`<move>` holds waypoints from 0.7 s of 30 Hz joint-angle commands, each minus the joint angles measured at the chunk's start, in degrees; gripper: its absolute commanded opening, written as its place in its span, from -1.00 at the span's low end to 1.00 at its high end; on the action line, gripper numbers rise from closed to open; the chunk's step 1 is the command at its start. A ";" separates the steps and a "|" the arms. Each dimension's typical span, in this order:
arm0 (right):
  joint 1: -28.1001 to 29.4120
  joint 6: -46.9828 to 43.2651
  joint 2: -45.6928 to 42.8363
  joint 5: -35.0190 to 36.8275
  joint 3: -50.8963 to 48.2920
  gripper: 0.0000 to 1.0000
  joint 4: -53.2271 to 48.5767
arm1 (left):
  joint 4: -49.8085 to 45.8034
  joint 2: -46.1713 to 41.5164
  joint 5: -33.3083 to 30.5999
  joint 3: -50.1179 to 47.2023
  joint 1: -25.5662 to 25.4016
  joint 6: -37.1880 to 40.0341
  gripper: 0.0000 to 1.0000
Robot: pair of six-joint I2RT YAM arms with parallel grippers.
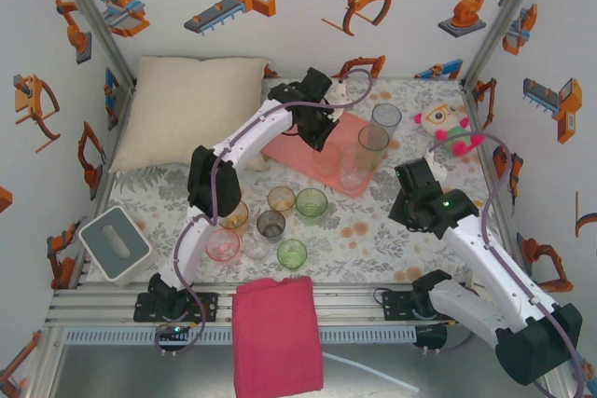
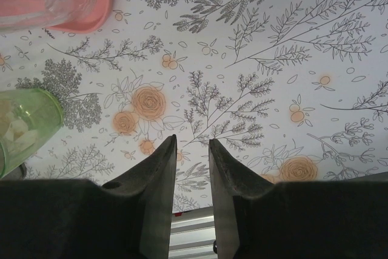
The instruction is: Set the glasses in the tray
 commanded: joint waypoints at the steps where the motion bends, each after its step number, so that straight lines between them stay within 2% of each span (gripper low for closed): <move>1: -0.32 1.43 -0.07 0.08 -0.54 -0.40 0.69 | -0.85 1.64 -0.11 1.89 -0.37 1.00 -0.66; 5: -0.34 1.62 0.00 -0.08 -0.56 -0.40 0.77 | -0.77 2.07 -0.24 2.31 -0.42 1.00 -0.64; 12: -0.27 1.77 1.89 -0.96 -0.72 -0.38 2.15 | -0.84 1.93 -0.25 2.34 -0.42 1.22 -0.40; 21: -0.62 2.56 6.93 -2.45 -0.97 -0.32 7.38 | -1.15 0.83 -1.60 3.05 -0.41 2.37 -0.24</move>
